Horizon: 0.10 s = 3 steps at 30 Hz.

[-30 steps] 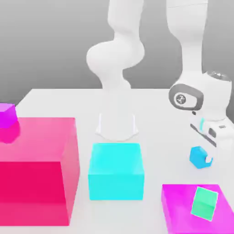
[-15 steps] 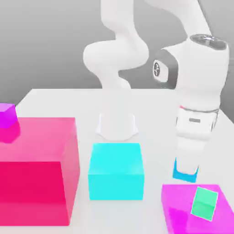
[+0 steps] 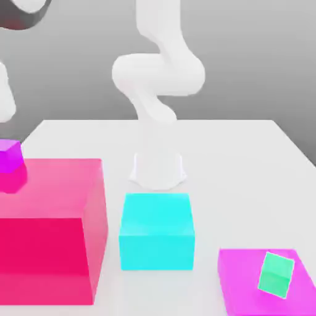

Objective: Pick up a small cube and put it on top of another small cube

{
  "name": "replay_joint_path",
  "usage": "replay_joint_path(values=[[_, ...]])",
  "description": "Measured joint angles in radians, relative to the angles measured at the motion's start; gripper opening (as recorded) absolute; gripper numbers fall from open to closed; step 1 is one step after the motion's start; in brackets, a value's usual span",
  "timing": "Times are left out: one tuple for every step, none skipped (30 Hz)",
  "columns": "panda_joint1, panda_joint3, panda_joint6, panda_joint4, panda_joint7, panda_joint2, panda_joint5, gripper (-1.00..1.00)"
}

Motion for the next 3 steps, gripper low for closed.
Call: replay_joint_path(values=[[0.032,0.000,0.000,0.000,0.000,0.000,0.000,1.00],[0.031,0.000,0.000,0.000,0.000,0.000,0.000,1.00],[0.031,0.000,0.000,0.000,0.000,0.000,0.000,1.00]])
